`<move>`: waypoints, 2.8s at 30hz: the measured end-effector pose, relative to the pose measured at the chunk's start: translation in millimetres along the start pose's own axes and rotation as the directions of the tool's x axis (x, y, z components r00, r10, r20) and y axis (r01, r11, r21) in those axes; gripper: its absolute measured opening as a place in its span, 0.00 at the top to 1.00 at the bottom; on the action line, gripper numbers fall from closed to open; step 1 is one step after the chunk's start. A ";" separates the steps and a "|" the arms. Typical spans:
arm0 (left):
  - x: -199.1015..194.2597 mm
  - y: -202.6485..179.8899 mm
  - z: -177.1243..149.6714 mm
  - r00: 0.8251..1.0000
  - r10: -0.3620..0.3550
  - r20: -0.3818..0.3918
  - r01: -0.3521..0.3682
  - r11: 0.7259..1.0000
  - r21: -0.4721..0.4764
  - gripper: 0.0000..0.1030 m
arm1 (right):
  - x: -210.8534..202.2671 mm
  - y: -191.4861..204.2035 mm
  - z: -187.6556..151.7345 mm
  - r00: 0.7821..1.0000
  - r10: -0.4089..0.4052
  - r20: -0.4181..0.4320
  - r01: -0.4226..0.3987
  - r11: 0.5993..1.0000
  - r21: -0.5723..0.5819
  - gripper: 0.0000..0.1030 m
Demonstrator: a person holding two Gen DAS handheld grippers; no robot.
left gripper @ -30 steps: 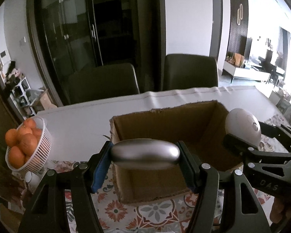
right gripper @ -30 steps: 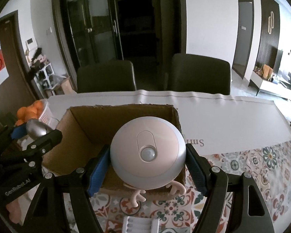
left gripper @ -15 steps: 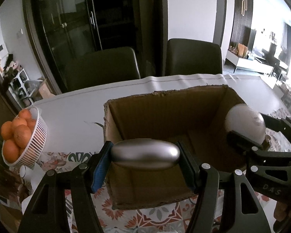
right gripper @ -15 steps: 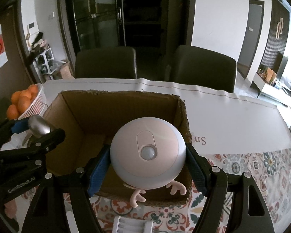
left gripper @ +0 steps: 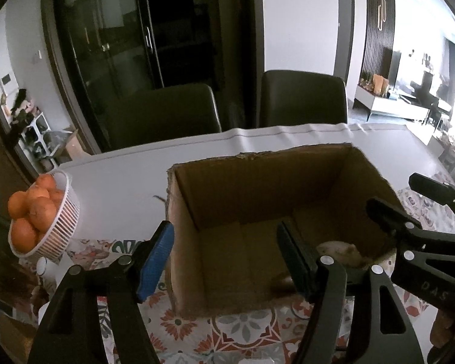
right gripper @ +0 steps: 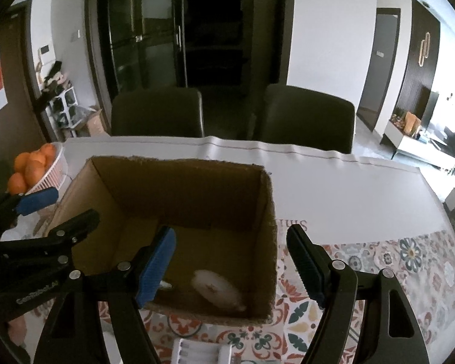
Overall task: Organize rigid objects
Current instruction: 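Lower both items into the box and open both tools, then grasp the white charger cube with the left tool while the right tool grasps the battery charger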
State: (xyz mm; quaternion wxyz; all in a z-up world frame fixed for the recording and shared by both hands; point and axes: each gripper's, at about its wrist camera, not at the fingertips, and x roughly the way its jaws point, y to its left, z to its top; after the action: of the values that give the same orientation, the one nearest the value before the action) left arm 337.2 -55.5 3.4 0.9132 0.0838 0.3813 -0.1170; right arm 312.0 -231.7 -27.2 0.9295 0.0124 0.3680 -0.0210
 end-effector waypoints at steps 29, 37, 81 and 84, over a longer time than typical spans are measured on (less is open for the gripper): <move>-67.1 -4.5 -55.9 0.997 0.072 0.026 -0.072 0.997 0.009 0.07 | -61.8 1.2 -49.3 0.999 -0.021 0.031 0.019 0.999 0.041 0.24; -66.8 -4.0 -79.4 0.998 0.062 -0.024 -0.061 0.998 0.016 0.07 | -52.1 5.1 -70.1 0.999 0.009 -0.045 -0.006 0.998 0.057 0.24; 0.0 -7.8 -166.7 0.952 -0.075 -0.297 0.082 0.997 0.012 0.15 | 19.4 19.0 -152.8 0.956 0.065 -0.286 -0.049 0.997 0.063 0.18; 5.2 -7.8 -168.7 0.947 -0.081 -0.312 0.090 0.996 0.013 0.16 | 25.2 20.0 -154.0 0.955 0.064 -0.289 -0.048 0.997 0.063 0.16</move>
State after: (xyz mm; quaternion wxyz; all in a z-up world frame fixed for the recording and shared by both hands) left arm 224.4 -22.9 -118.1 0.8346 0.0968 0.5221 -0.1468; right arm 226.0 -206.6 -156.5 0.8648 0.0515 0.4994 -0.0028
